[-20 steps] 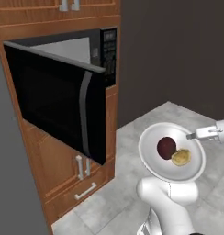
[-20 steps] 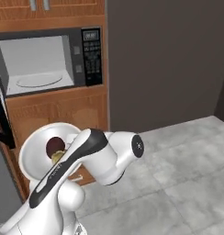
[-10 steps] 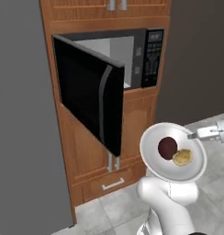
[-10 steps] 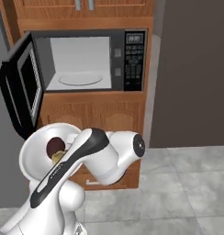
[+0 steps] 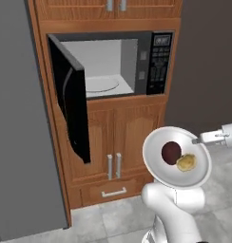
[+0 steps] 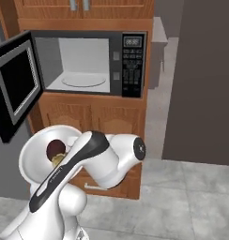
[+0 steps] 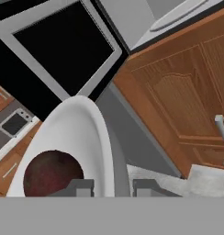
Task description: Place the bowl containing the potato and mushroom in the microwave. Close the microwave door and press the start button to microwave the meal.
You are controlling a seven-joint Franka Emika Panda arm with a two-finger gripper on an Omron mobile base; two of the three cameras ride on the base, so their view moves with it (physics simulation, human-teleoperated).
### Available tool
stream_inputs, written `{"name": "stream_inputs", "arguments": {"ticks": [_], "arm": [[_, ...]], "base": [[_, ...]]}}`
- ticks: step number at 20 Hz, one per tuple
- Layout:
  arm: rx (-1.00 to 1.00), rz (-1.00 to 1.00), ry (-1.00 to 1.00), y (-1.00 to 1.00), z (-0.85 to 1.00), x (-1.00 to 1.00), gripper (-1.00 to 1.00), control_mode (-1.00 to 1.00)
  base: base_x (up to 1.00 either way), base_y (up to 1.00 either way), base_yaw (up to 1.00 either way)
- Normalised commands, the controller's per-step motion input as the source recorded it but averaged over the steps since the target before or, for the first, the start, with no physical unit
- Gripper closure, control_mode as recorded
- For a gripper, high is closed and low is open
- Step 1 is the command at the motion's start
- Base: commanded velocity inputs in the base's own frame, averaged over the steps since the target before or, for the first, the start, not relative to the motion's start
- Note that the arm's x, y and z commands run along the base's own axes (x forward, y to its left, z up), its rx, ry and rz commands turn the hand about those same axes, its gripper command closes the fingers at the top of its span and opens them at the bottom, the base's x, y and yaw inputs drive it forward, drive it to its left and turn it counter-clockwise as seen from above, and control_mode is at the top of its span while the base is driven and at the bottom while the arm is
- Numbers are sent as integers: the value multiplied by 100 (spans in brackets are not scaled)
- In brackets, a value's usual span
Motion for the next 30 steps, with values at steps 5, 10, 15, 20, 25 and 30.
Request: {"name": "stream_inputs", "arguments": {"ticks": [5,10,15,20,25,30], "arm": [[0,0,0,0,0,0,100,100],[0,0,0,0,0,0,100,100],[0,0,0,0,0,0,100,100],[0,0,0,0,0,0,100,100],[0,0,0,0,0,0,100,100],[0,0,0,0,0,0,100,100]], "base": [[35,-14,33],[38,-7,35],[27,-15,31],[15,-12,26],[11,-6,24],[25,-6,22]]}}
